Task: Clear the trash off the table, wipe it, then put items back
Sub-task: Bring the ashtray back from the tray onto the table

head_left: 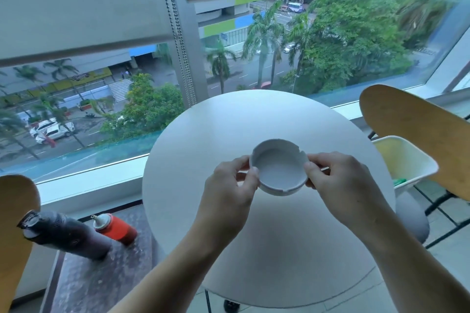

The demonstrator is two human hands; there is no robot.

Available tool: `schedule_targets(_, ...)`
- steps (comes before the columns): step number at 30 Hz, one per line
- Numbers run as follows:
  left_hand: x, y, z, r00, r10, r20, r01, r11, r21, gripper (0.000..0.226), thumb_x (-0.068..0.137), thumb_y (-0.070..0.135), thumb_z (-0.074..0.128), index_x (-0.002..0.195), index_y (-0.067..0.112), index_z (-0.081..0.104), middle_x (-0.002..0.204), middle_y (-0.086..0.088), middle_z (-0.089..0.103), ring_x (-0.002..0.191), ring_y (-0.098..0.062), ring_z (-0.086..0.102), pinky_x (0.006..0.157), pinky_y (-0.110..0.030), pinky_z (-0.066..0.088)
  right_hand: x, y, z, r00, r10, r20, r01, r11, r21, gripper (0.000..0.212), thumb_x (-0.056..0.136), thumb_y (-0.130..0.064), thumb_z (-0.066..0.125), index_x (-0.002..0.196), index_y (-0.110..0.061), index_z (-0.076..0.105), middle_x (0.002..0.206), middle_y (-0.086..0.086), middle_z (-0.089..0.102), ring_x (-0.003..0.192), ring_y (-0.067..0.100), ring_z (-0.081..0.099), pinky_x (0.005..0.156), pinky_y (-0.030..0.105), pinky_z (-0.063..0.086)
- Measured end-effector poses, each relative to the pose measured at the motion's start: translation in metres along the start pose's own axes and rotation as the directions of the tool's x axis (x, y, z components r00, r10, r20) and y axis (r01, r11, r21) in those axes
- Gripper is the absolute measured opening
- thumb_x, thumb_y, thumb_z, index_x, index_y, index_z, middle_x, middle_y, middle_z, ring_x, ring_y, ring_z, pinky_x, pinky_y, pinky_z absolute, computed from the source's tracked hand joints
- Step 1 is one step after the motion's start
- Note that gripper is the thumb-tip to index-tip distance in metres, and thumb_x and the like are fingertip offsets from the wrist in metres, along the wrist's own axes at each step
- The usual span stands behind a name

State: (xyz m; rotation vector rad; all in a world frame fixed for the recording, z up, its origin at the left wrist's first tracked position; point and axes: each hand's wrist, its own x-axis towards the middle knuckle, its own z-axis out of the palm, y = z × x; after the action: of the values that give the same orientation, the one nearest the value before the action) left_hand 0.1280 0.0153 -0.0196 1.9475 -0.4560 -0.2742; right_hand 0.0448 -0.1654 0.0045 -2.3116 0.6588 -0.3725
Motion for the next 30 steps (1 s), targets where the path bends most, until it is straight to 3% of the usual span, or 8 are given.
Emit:
schedule_targets(9,0.012,0.010,0.041,0.998,0.009,0.063,-0.018,0.991,0.135,0.022,0.098,0.038,0.048,0.102,0.033,0.070,0.102,0.004,0.069,0.100,-0.003,0.065,0.091,-0.030,0.053,0.013,0.039,-0.017,0.999,0.031,-0.024,-0.031,1.000,-0.001,0.023,0.097,-0.029,0.058,0.085,-0.018,0.075,0.078,0.002,0.068,0.079,0.024,0.067,0.075,0.042,0.055)
schedule_targets(15,0.016,0.013,0.054,0.997,0.009,0.073,-0.023,0.981,0.194,0.021,0.101,0.036,0.048,0.102,0.033,0.069,0.095,0.002,0.064,0.090,-0.008,0.059,0.076,-0.021,0.044,0.019,0.053,-0.023,0.999,0.041,0.024,-0.041,0.999,0.031,0.022,0.097,-0.029,0.059,0.092,-0.018,0.077,0.079,0.001,0.073,0.081,0.024,0.069,0.077,0.041,0.056)
schedule_targets(18,0.016,0.017,0.057,0.998,0.004,0.063,-0.018,0.976,0.217,0.023,0.101,0.034,0.049,0.082,0.035,0.062,0.080,0.005,0.052,0.074,-0.006,0.050,0.063,-0.012,0.033,0.021,0.057,-0.023,0.998,0.048,0.029,-0.049,0.998,0.027,0.021,0.096,-0.028,0.059,0.091,-0.016,0.076,0.075,0.002,0.073,0.080,0.025,0.070,0.076,0.041,0.056)
schedule_targets(20,0.017,0.020,0.057,0.999,0.009,0.050,-0.020,0.973,0.229,0.035,0.101,0.032,0.049,0.067,0.035,0.048,0.072,0.009,0.041,0.064,-0.007,0.042,0.056,-0.012,0.032,0.023,0.058,-0.024,0.998,0.056,0.040,-0.057,0.998,0.025,0.022,0.095,-0.027,0.058,0.090,-0.013,0.074,0.071,0.003,0.072,0.078,0.025,0.070,0.074,0.040,0.057)
schedule_targets(22,0.017,0.021,0.058,0.999,0.008,0.043,-0.018,0.971,0.239,0.039,0.101,0.032,0.049,0.063,0.034,0.043,0.071,0.009,0.037,0.061,-0.008,0.039,0.055,-0.011,0.032,0.023,0.058,-0.024,0.997,0.056,0.045,-0.057,0.998,0.023,0.022,0.096,-0.027,0.058,0.091,-0.011,0.073,0.072,0.004,0.073,0.079,0.025,0.070,0.074,0.040,0.057)
schedule_targets(25,0.016,0.020,0.058,0.999,0.007,0.046,-0.019,0.965,0.262,0.033,0.101,0.033,0.049,0.069,0.032,0.051,0.078,0.006,0.048,0.069,-0.007,0.047,0.059,-0.008,0.034,0.022,0.058,-0.025,0.998,0.050,0.044,-0.051,0.999,0.017,0.023,0.097,-0.028,0.057,0.093,-0.011,0.073,0.073,0.004,0.073,0.079,0.026,0.070,0.075,0.041,0.057)
schedule_targets(30,0.018,0.018,0.056,0.998,-0.014,0.058,-0.001,0.967,0.256,0.022,0.100,0.038,0.050,0.095,0.030,0.070,0.095,0.002,0.063,0.083,-0.006,0.059,0.068,-0.012,0.038,0.018,0.054,-0.027,0.997,0.063,0.044,-0.063,0.998,0.012,0.024,0.098,-0.030,0.057,0.095,-0.014,0.075,0.074,0.001,0.073,0.081,0.024,0.069,0.072,0.036,0.055)
